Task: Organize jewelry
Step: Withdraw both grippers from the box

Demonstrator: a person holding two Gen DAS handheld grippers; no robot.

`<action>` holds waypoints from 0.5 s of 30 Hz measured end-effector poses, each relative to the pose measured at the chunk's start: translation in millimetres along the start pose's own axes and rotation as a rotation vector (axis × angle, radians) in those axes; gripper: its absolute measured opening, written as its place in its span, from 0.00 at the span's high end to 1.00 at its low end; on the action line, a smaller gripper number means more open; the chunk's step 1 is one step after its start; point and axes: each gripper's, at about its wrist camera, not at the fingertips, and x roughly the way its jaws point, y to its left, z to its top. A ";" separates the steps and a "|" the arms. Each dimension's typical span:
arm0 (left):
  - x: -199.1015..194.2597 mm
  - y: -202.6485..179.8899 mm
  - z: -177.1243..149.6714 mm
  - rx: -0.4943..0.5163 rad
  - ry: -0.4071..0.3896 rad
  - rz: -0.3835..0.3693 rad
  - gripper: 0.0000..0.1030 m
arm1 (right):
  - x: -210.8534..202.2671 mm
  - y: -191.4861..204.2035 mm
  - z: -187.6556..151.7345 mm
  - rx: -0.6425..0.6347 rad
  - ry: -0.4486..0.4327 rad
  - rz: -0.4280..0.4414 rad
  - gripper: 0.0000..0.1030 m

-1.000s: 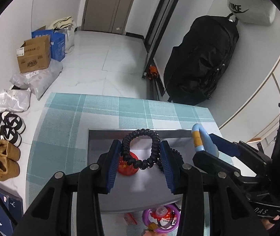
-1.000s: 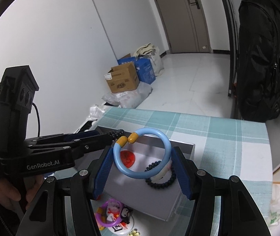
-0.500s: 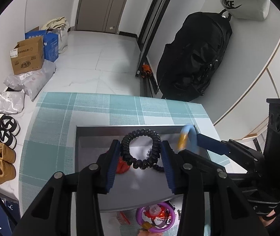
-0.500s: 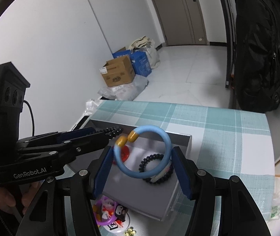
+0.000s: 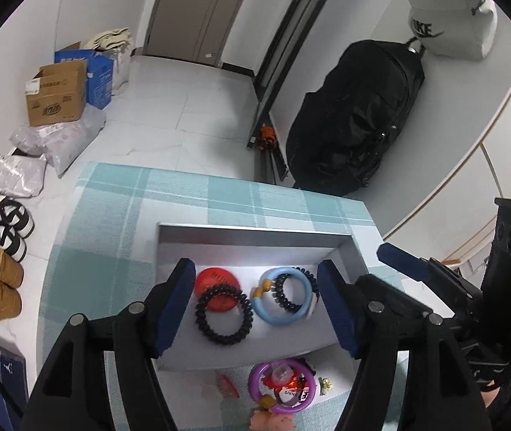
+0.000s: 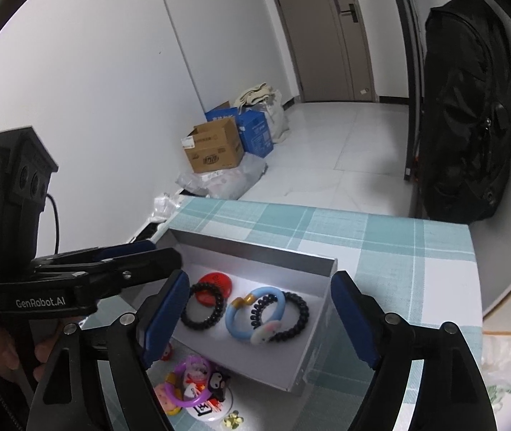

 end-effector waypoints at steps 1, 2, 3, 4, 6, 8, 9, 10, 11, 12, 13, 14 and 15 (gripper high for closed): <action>-1.8 1.4 -0.8 -0.007 -0.004 0.006 0.36 | -1.0 0.2 0.4 0.001 -0.005 0.000 0.21; -4.9 2.5 -2.3 -0.010 -0.012 0.017 0.36 | -2.6 0.5 0.4 -0.001 -0.013 -0.002 0.21; -7.5 3.3 -3.0 -0.012 -0.017 0.023 0.36 | -4.4 1.0 0.3 -0.002 -0.020 -0.003 0.21; -10.2 4.0 -4.5 -0.014 -0.023 0.027 0.36 | -5.7 1.4 0.2 -0.003 -0.023 -0.003 0.21; -15.0 4.9 -8.0 -0.018 -0.034 0.038 0.36 | -7.9 1.5 -1.3 0.000 -0.027 -0.009 0.21; -17.9 4.7 -11.1 -0.018 -0.037 0.049 0.36 | -10.7 1.7 -4.7 0.003 -0.028 -0.011 0.21; -19.2 4.7 -12.6 -0.018 -0.037 0.054 0.36 | -12.3 1.7 -5.7 0.005 -0.030 -0.011 0.21; -20.6 4.4 -13.9 -0.017 -0.039 0.061 0.36 | -14.4 2.1 -6.6 0.006 -0.035 -0.012 0.21; -22.4 3.8 -15.9 -0.017 -0.043 0.070 0.36 | -15.9 2.2 -7.2 0.006 -0.039 -0.013 0.21; -24.2 4.2 -17.1 -0.017 -0.045 0.074 0.36 | -18.0 2.6 -8.3 0.007 -0.044 -0.014 0.20; -25.9 4.4 -18.6 -0.019 -0.047 0.077 0.36 | -19.2 2.9 -8.4 0.007 -0.046 -0.014 0.19; -27.8 5.0 -20.6 -0.022 -0.051 0.081 0.36 | -21.0 2.9 -9.1 0.008 -0.049 -0.013 0.18; -29.1 5.9 -22.8 -0.024 -0.052 0.083 0.36 | -22.8 3.6 -9.9 0.009 -0.054 -0.012 0.18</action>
